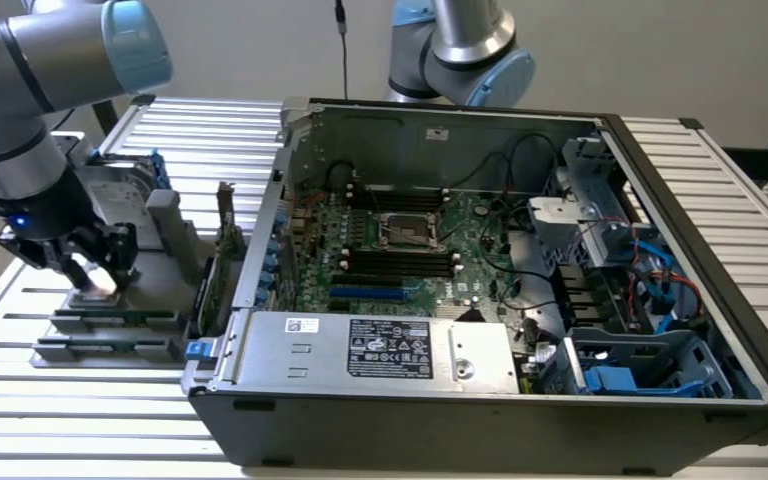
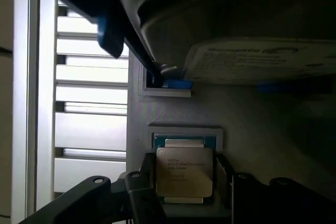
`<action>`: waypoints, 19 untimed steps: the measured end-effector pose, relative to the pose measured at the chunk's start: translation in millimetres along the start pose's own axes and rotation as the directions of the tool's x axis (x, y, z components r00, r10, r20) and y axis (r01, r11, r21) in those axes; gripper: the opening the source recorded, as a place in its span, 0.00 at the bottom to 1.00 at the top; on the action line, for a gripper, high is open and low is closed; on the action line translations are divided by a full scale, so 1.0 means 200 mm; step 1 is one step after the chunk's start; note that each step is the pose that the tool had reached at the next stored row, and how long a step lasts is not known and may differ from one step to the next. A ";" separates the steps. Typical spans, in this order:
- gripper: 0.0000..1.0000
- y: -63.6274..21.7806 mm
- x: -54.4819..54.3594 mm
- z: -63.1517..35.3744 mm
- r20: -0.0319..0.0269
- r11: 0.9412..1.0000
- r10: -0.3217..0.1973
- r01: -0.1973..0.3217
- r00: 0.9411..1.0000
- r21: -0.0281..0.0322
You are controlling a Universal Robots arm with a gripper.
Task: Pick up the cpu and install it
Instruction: 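Pick up the cpu and move it towards the insertion slot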
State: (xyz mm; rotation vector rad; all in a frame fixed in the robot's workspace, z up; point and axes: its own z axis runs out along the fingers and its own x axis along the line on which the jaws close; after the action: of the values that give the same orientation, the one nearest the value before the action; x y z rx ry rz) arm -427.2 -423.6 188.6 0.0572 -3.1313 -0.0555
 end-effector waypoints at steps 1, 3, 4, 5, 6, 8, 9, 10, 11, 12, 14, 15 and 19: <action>0.55 0.000 0.00 -0.006 0.000 1.000 0.000 0.000 1.000 0.000; 0.55 0.001 0.00 -0.022 0.000 1.000 0.000 0.000 1.000 0.000; 0.55 0.001 0.00 -0.033 0.000 1.000 0.000 0.000 1.000 0.000; 0.55 0.002 0.00 -0.045 0.000 1.000 0.000 0.000 1.000 0.000; 0.55 0.002 0.00 -0.058 0.000 1.000 0.000 0.000 1.000 0.000; 0.55 0.003 0.00 -0.085 0.000 1.000 0.000 0.000 1.000 0.000; 0.55 0.004 0.00 -0.103 0.000 1.000 0.000 0.000 1.000 0.000; 0.55 0.004 0.00 -0.123 0.000 1.000 0.000 0.000 1.000 0.000; 0.55 0.005 0.00 -0.144 0.000 1.000 0.000 0.000 1.000 0.000; 0.55 0.006 -0.01 -0.166 0.000 1.000 0.000 0.000 1.000 0.000; 0.55 0.007 -0.01 -0.211 0.000 1.000 0.000 0.000 1.000 0.000; 0.55 0.008 -0.01 -0.234 0.000 1.000 0.000 0.000 1.000 0.000; 0.55 0.011 -0.03 -0.326 0.000 1.000 0.000 0.000 1.000 0.000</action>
State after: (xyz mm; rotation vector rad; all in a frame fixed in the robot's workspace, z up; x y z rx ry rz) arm -421.1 -423.5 253.7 0.0579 -3.1313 -0.0556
